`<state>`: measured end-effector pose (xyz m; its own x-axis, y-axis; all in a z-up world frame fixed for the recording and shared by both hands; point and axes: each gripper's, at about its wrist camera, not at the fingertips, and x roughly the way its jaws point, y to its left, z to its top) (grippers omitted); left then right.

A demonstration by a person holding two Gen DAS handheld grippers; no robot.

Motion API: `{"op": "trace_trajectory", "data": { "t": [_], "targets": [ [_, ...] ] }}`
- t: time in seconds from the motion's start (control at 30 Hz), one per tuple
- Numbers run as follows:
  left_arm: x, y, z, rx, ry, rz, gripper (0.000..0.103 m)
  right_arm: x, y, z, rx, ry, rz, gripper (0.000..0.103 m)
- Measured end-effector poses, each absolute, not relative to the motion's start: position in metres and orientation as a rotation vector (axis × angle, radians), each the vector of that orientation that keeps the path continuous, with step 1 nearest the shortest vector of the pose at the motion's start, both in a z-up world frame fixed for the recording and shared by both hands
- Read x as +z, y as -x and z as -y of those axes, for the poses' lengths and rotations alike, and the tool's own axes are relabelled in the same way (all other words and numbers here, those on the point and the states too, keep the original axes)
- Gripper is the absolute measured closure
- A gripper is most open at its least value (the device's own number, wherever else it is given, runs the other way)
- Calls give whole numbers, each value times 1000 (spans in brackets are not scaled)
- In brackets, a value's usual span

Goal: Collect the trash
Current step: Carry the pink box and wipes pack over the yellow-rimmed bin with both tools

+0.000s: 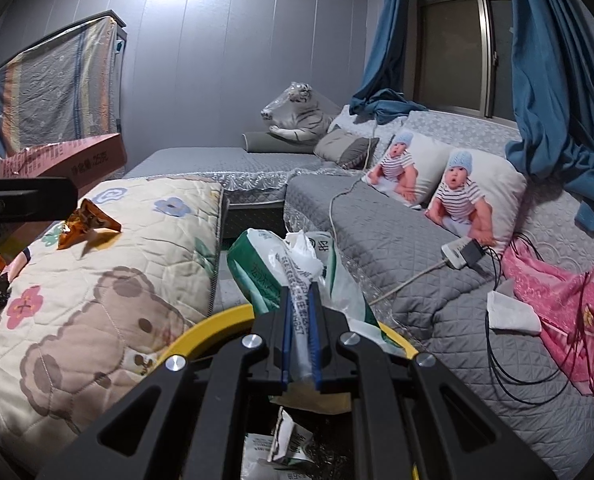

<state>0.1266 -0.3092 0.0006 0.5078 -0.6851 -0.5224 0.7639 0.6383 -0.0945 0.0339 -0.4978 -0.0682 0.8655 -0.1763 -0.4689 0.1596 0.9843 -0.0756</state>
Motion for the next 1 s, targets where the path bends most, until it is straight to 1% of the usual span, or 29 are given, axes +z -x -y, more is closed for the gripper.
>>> {"op": "trace_trajectory", "data": {
  "t": [0.47, 1.0],
  "targets": [
    [-31, -141, 347, -893, -164, -630, 45, -88, -34, 516, -230, 16, -553, 96],
    [-50, -154, 359, -870, -137, -711, 45, -83, -29, 513, -231, 24, -555, 96]
  ]
}}
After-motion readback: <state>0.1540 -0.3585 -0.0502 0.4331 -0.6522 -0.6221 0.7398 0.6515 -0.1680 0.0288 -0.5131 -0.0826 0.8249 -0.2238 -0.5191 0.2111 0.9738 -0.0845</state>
